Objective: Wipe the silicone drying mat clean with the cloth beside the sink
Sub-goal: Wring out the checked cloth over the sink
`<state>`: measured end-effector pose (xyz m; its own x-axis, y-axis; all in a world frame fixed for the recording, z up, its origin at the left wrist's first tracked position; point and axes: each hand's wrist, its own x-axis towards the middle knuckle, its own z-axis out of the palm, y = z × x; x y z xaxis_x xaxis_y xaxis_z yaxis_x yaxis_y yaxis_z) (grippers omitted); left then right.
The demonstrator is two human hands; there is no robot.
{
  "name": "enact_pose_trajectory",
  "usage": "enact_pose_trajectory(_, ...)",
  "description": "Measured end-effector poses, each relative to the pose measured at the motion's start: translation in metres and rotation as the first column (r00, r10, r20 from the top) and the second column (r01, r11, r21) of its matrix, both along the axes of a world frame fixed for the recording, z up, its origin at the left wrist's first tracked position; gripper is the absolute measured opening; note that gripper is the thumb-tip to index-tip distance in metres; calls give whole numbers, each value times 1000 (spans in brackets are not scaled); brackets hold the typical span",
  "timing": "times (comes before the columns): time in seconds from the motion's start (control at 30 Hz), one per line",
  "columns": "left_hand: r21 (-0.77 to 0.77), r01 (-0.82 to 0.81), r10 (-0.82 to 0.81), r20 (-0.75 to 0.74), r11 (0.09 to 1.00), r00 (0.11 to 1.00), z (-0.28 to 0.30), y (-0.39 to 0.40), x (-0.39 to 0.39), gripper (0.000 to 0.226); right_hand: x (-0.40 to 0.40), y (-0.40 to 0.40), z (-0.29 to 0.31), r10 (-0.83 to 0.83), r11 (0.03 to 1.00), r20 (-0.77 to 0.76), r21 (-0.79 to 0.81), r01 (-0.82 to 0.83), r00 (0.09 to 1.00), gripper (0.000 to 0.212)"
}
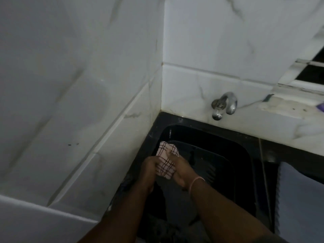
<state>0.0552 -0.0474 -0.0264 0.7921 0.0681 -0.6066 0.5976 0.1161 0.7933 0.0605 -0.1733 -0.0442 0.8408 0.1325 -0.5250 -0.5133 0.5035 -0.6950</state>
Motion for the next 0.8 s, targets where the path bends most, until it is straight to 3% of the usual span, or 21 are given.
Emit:
enact_pose_trajectory(0.1,-206,83,-75,49,975,996,11,-30,-8,40,-8,-37,4,-27,992,53,-125,33,998,39)
enact_pose_trajectory(0.23,-208,291,-289,40,934,956,22,-70,-13,47,-29,-83,13,-39,957,94,-283,65,995,43)
enact_pose_trajectory(0.37,-312,219,-219,34,925,975,28,-125,-25,43,-56,-129,18,-168,940,65,-291,179,984,68)
enact_pose_trajectory(0.5,-155,196,-189,61,968,980,37,-188,-51,39,-90,-181,27,-162,919,63,-353,174,985,52)
enact_pose_trajectory(0.6,-66,203,-193,129,977,973,39,-230,-76,41,-116,-213,35,-223,938,48,-259,228,974,43)
enact_pose_trajectory(0.8,-11,386,-382,122,922,916,39,-315,-138,39,-182,-300,33,-359,885,127,-270,380,925,26)
